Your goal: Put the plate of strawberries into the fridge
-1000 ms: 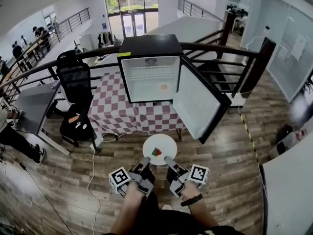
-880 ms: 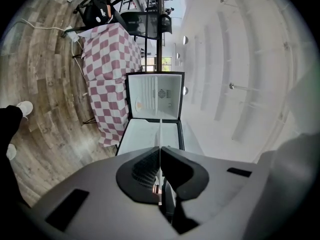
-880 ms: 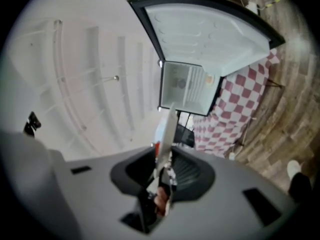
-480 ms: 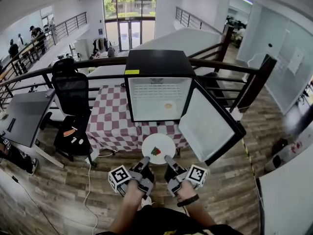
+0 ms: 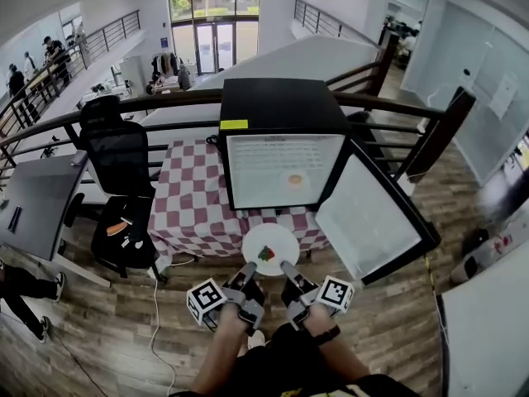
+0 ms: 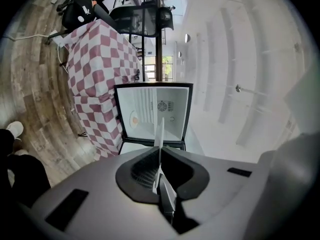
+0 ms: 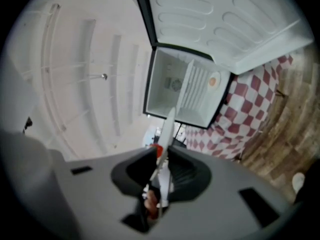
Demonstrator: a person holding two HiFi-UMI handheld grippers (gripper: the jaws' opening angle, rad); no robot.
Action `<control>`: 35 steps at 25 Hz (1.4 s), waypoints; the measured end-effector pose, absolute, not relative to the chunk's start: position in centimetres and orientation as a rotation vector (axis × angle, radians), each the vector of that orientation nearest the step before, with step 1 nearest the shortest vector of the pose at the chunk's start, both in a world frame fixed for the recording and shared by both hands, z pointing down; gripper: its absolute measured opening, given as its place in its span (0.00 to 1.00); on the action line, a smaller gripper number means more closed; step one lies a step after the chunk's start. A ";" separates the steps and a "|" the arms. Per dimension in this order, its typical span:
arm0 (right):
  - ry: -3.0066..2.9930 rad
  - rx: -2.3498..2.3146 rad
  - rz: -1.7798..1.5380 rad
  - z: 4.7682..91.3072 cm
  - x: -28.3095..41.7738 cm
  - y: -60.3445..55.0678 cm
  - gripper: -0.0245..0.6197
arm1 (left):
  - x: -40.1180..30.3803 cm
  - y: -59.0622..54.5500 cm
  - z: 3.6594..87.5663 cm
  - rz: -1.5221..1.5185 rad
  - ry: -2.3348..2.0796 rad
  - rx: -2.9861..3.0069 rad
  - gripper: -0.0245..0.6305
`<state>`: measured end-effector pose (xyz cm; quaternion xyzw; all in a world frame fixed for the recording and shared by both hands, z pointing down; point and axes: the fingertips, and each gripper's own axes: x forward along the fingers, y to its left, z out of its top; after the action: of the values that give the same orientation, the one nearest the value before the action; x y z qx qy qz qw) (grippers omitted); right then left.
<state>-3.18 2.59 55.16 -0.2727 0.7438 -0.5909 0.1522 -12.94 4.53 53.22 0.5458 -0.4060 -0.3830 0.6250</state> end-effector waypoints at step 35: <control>2.136 -0.751 -1.725 55.0 -4.1 -21.9 0.15 | -13.4 -19.3 54.4 -0.922 -1.133 1.292 0.08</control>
<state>-4.07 -21.92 55.02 -0.2609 0.7422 -0.5995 0.1470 -13.40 -19.27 54.35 0.5484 -0.4808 -0.3915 0.5611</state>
